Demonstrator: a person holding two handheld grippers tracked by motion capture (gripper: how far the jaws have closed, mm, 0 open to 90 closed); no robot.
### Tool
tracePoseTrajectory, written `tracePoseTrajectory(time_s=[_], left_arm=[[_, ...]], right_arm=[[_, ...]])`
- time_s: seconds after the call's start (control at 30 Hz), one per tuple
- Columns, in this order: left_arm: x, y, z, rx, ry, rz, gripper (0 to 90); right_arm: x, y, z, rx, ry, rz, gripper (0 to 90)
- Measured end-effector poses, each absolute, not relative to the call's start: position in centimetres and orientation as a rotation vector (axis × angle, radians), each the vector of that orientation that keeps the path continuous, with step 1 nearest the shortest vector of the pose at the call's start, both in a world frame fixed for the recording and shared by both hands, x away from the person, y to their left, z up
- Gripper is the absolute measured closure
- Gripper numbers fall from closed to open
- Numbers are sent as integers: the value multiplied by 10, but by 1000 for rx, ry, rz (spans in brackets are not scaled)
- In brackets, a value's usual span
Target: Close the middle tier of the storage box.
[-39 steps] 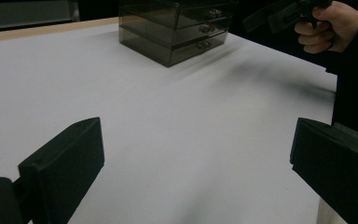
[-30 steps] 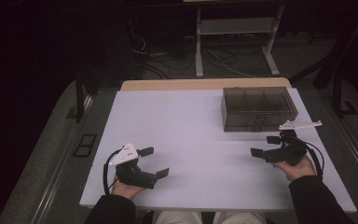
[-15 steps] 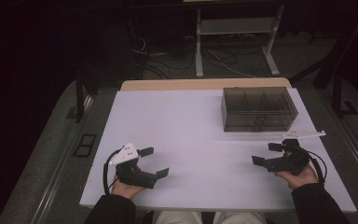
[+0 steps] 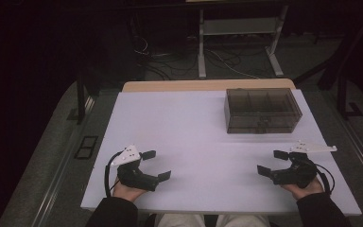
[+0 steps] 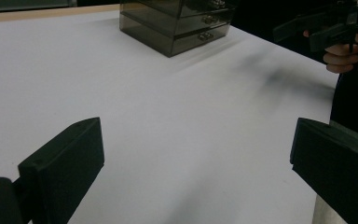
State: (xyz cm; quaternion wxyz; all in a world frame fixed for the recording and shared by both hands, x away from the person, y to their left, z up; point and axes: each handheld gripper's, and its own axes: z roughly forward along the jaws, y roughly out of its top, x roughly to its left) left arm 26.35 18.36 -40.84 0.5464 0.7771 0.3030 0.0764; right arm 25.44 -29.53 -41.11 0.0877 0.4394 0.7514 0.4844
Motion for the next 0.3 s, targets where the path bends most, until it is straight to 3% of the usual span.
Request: tracePoseTrajectory(time_s=[0.3], left_arm=[[265, 184, -408, 1854, 714, 172, 19]], right_arm=[[248, -300, -412, 1254, 2177, 1434, 2]])
